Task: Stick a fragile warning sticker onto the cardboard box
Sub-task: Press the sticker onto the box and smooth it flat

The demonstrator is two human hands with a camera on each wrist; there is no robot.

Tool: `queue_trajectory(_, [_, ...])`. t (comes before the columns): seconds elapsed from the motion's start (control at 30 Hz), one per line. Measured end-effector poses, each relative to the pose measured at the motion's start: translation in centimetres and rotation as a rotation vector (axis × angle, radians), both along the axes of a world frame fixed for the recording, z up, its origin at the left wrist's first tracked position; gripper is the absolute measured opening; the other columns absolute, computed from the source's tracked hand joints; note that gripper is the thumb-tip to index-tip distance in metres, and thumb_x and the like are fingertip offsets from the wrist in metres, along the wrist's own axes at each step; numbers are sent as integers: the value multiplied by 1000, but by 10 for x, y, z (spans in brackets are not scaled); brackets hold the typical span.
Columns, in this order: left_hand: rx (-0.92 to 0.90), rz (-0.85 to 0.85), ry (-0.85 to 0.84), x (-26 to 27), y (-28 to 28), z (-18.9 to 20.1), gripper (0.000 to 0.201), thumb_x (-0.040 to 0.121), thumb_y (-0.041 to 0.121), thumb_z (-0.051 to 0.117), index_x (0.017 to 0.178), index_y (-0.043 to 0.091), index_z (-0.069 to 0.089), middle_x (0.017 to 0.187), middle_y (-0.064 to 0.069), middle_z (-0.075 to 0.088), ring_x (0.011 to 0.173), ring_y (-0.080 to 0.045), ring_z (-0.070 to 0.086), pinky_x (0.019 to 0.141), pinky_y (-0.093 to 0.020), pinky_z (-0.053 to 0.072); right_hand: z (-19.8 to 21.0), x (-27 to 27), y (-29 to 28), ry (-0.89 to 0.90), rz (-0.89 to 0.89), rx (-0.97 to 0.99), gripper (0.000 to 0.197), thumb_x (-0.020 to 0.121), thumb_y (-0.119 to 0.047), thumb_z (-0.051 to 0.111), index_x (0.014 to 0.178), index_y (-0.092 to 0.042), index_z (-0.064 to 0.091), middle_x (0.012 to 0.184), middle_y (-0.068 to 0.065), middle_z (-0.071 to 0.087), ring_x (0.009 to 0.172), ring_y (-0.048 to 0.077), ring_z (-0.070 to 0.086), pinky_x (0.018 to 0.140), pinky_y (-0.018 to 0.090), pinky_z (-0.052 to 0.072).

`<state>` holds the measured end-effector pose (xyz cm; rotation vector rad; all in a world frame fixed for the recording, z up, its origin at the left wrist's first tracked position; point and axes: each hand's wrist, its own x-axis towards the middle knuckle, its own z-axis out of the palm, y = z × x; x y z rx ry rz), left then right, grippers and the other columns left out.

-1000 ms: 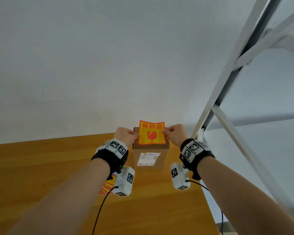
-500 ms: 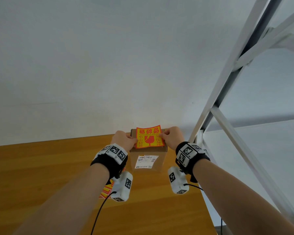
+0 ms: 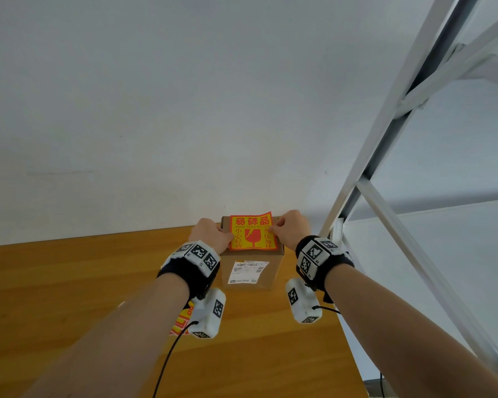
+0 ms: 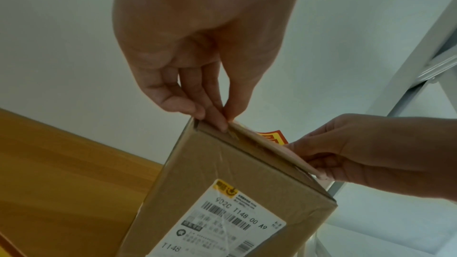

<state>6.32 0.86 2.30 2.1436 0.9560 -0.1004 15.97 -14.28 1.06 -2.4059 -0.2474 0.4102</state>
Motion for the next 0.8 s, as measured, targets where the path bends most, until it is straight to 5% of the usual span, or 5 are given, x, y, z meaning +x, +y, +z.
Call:
queue_trajectory(0.2, [66,-26,48,2,0,-1,32,79,35,68,89,5,73,88,-9,75,83,-24,70,67,-29,53,2,-2,2,-37,23,-43,19,85,-21,65,88,-3,70,88,11,72,77,22,65,64,29,53])
queue_trajectory(0.37, [142,-48,60,6,-1,3,32,77,33,70,88,3,73,83,-10,73,70,-22,63,51,-24,42,3,-6,1,-75,21,-84,20,85,-24,63,86,-5,69,86,10,71,78,24,67,69,35,58])
queue_trajectory(0.57, [192,-59,24,4,0,5,31,74,34,76,86,7,68,80,-6,65,73,-21,60,62,-27,46,4,-12,-3,-181,0,-160,28,87,-34,57,88,-7,63,86,8,67,80,26,65,68,36,56])
queue_trajectory(0.7, [300,-161,-197,4,-6,2,22,92,30,52,100,10,57,107,-8,62,90,-19,57,76,-30,48,6,-11,-3,-342,56,-66,29,95,-25,41,112,-7,57,115,9,61,105,25,57,94,42,47])
queue_trajectory(0.8, [442,-400,-153,9,-15,-6,42,100,31,28,135,13,43,149,-8,39,135,-23,41,109,-40,38,6,-11,0,-312,270,-117,43,99,-24,31,139,-9,39,147,8,42,136,23,38,112,40,31])
